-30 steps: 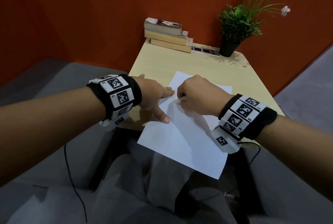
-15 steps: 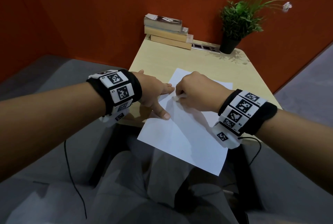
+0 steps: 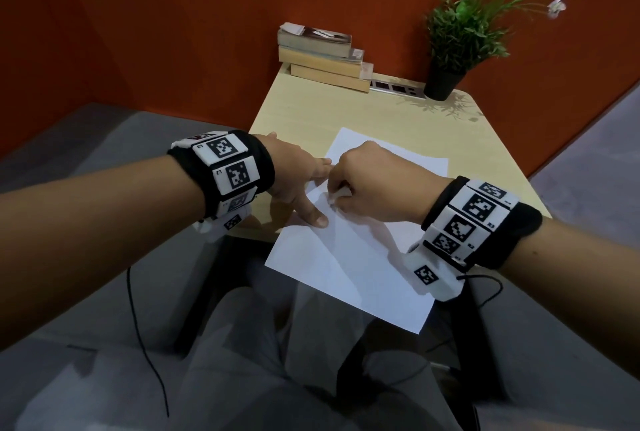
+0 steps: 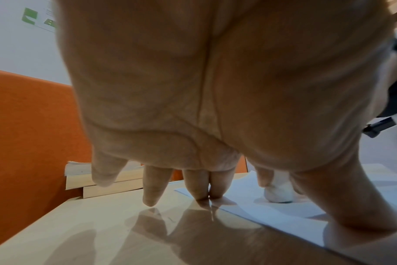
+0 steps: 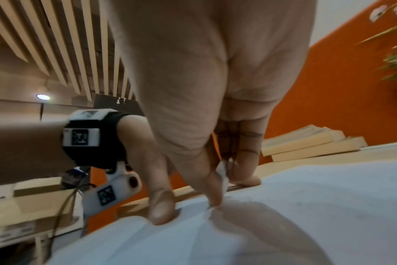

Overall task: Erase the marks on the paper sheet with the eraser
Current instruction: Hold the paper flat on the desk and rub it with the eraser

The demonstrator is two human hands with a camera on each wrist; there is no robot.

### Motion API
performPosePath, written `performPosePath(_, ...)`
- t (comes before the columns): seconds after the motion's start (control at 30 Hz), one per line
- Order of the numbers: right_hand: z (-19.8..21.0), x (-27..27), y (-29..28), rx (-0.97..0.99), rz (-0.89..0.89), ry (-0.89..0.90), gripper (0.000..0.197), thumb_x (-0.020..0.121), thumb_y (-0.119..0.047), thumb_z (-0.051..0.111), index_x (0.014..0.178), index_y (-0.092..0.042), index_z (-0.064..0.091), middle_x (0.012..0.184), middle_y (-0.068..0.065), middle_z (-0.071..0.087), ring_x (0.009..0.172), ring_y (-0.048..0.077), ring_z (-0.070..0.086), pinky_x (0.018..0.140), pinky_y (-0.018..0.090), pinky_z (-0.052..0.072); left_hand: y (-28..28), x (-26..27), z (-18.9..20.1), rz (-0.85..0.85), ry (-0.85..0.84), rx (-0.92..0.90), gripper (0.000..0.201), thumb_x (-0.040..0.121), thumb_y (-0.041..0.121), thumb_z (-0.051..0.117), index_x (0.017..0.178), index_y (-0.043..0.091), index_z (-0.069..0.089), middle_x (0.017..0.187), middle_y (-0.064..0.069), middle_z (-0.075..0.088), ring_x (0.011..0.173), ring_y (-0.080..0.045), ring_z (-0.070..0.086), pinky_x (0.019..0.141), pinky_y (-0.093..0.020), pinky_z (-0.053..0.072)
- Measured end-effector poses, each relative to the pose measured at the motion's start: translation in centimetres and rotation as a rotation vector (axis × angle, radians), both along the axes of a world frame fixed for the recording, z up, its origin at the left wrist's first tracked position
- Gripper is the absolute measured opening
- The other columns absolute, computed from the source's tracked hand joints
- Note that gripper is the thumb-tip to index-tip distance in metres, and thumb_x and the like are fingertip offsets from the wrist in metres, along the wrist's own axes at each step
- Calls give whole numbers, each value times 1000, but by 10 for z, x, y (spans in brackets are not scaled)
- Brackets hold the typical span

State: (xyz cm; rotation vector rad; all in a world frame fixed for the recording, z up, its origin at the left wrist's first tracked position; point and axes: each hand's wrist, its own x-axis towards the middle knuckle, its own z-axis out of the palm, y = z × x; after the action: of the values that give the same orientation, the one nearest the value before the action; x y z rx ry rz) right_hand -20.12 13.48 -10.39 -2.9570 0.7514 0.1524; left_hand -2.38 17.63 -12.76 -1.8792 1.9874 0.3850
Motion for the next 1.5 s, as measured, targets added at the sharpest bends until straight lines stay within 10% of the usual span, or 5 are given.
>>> performPosePath(0.47, -6, -9, -2, -22, -116, -37, 17, 88, -23, 68, 96, -15, 80, 92, 6, 75, 88, 28, 69, 76, 46, 62, 2, -4, 5, -4, -26, 29, 120, 70, 97, 48, 163, 45, -7, 172, 24, 1, 159, -27, 15, 122, -69, 3)
performPosePath(0.73, 19, -51, -15, 21, -140, -117, 22, 90, -27, 82, 112, -23, 83, 78, -26, 61, 75, -5, 59, 65, 3, 39, 4, 5, 4, -17, 46, -3, 121, 70, 96, 49, 165, 42, -4, 173, 15, 9, 161, -24, 6, 124, -64, -2)
performPosePath(0.97, 5, -94, -13, 74, -208, -27, 18, 91, -32, 81, 109, -29, 81, 84, -21, 68, 77, -4, 61, 64, 12, 42, -4, 9, 9, -151, 65, -104, 118, 76, 93, 49, 163, 42, -12, 174, 8, -7, 160, -30, -11, 125, -61, -5)
performPosePath(1.13, 5, -97, -10, 83, -194, -27, 15, 91, -32, 81, 105, -28, 80, 85, -17, 70, 78, -1, 62, 68, 17, 49, -7, 4, 7, -215, 14, -114, 89, 95, 74, 46, 166, 32, 14, 174, 8, 9, 159, -30, 12, 125, -50, 17)
performPosePath(1.5, 3, -37, -21, -7, -36, -79, 21, 89, -28, 72, 109, -25, 80, 91, -10, 69, 84, 13, 60, 76, 30, 52, -6, 5, -1, -210, 23, -74, 120, 66, 98, 46, 165, 42, 10, 170, 20, 18, 157, -27, 20, 123, -64, 6)
